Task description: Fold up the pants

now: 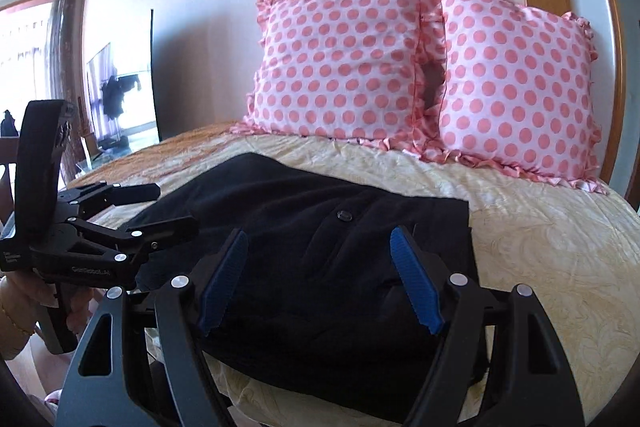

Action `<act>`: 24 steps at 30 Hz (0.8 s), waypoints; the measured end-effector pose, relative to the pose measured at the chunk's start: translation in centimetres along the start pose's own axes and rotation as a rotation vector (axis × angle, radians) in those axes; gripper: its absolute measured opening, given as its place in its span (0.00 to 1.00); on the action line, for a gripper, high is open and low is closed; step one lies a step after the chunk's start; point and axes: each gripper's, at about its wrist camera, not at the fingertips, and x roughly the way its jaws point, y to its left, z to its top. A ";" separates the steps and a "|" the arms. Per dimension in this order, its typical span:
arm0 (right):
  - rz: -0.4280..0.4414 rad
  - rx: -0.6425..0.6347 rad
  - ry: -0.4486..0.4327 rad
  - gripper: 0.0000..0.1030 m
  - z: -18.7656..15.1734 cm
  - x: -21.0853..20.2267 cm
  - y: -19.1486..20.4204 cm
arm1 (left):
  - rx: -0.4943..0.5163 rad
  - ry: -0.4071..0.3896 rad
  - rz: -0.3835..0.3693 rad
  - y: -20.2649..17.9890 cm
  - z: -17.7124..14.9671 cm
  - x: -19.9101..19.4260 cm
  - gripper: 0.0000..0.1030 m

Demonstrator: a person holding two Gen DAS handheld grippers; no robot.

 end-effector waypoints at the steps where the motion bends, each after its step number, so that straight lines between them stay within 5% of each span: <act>1: -0.025 0.002 0.049 0.73 -0.6 0.8 0.0 | 0.007 0.023 0.014 0.0 -0.4 0.4 0.96; 2: -0.055 0.006 0.124 0.74 -1.6 2.0 0.0 | 0.006 0.058 0.022 0.2 -0.9 0.9 0.97; 5: -0.071 0.013 0.065 0.74 -3.3 1.5 0.2 | 0.005 0.075 0.006 0.8 -1.7 1.7 0.98; 8: -0.055 0.024 0.107 0.75 -2.6 1.3 0.0 | -0.020 0.076 -0.008 1.3 -1.6 1.7 0.98; 13: 0.063 0.276 0.029 0.78 1.4 -1.5 -6.0 | -0.004 0.057 -0.042 1.8 -2.1 1.2 0.98; 19: 0.153 0.545 0.222 0.74 3.1 3.7 -14.4 | -0.002 0.039 -0.045 1.6 -2.4 0.9 0.98; 24: 0.184 0.657 0.329 0.66 2.1 6.5 -16.5 | 0.007 0.035 -0.065 1.8 -2.6 0.7 0.98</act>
